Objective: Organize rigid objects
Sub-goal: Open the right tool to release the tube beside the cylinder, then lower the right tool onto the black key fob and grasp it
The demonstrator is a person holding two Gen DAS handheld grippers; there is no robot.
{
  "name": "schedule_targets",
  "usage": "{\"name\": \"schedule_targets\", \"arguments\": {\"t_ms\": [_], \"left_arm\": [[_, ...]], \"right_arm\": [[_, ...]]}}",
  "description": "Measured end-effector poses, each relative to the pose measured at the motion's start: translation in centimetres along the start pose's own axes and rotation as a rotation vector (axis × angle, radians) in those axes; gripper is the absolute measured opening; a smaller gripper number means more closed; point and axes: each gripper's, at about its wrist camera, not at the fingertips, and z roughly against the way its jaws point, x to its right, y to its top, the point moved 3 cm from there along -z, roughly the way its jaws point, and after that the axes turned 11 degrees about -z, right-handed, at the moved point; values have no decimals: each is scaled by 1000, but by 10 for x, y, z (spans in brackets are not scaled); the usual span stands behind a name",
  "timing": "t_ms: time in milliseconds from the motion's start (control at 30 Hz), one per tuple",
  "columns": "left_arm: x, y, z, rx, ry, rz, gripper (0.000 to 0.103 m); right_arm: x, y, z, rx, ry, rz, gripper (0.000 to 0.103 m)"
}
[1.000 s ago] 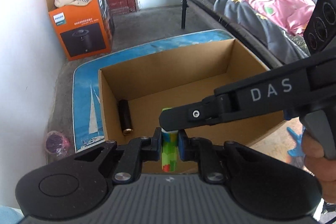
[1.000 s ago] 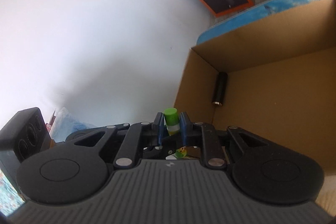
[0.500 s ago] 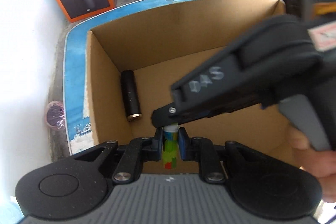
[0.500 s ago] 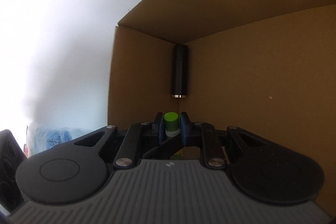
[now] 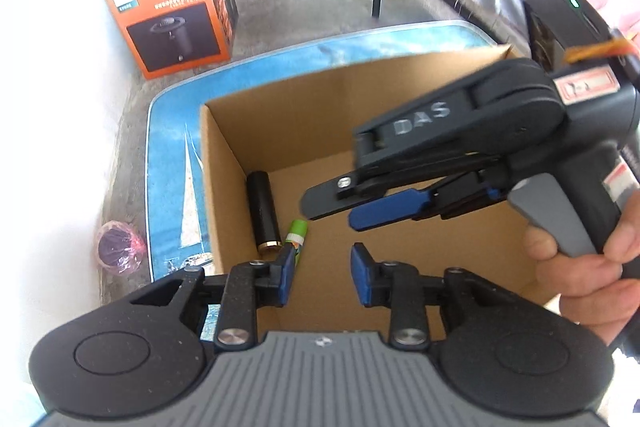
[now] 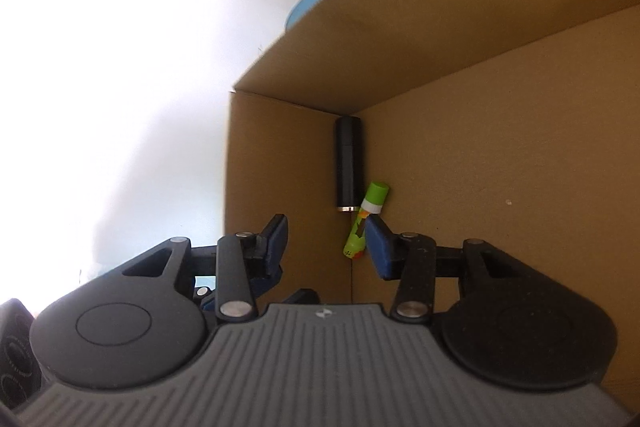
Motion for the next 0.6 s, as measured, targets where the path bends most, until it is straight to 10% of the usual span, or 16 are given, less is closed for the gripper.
{"name": "schedule_targets", "arguments": {"t_ms": [367, 600], "left_arm": [[19, -46, 93, 206, -79, 14, 50], [61, -93, 107, 212, -198, 10, 51]], "right_arm": [[-21, -73, 147, 196, 160, 189, 43], [18, -155, 200, 391, 93, 277, 44]]}}
